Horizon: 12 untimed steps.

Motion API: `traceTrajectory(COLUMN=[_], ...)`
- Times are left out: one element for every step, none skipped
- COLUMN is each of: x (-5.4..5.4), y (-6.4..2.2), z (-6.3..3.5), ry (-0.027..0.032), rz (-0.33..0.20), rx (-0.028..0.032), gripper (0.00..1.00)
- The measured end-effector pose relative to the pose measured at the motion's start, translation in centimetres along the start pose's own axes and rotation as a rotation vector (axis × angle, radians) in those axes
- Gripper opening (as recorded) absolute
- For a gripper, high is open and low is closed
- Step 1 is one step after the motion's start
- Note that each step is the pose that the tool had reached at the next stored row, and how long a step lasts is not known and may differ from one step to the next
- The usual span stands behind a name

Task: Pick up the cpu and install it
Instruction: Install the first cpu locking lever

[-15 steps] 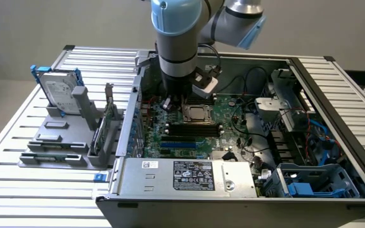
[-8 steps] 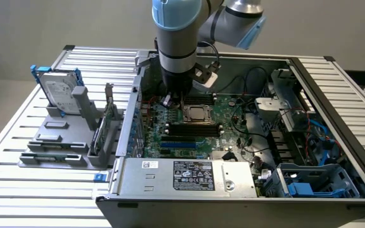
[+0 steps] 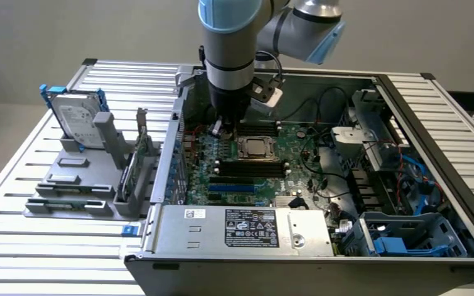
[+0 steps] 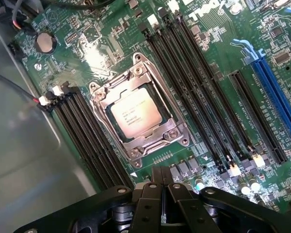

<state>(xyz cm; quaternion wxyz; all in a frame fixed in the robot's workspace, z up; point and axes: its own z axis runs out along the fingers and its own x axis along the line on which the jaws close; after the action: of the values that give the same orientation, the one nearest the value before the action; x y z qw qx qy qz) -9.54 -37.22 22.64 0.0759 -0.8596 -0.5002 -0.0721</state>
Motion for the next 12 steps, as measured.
traceTrajectory(x=[0.06,0.11,0.18,0.24,0.29,0.35,0.42,0.49,0.55,0.61,0.66,0.70], y=[-0.05,-0.09,-0.15,-0.19,-0.24,-0.28,-0.32,-0.37,-0.41,-0.44,-0.48,-0.50], z=[0.00,0.01,0.02,0.02,0.03,0.03,0.05,0.06,0.08,0.09,0.10,0.11], ry=[-0.0030,-0.0061,-0.0092,-0.0121,-0.0149,-0.0176,-0.0199,-0.0221,-0.0245,-0.0276,-0.0308,-0.0338], rz=[-0.010,-0.020,-0.030,-0.039,-0.049,-0.059,-0.069,-0.078,-0.088,-0.098,-0.108,-0.118], rx=[0.0005,0.0011,0.0017,0.0024,0.0031,0.0039,0.0049,0.0059,0.0068,0.0074,0.0080,0.0086], gripper=[0.11,0.11,0.11,0.11,0.11,0.11,0.11,0.11,0.11,0.11,0.11,0.11])
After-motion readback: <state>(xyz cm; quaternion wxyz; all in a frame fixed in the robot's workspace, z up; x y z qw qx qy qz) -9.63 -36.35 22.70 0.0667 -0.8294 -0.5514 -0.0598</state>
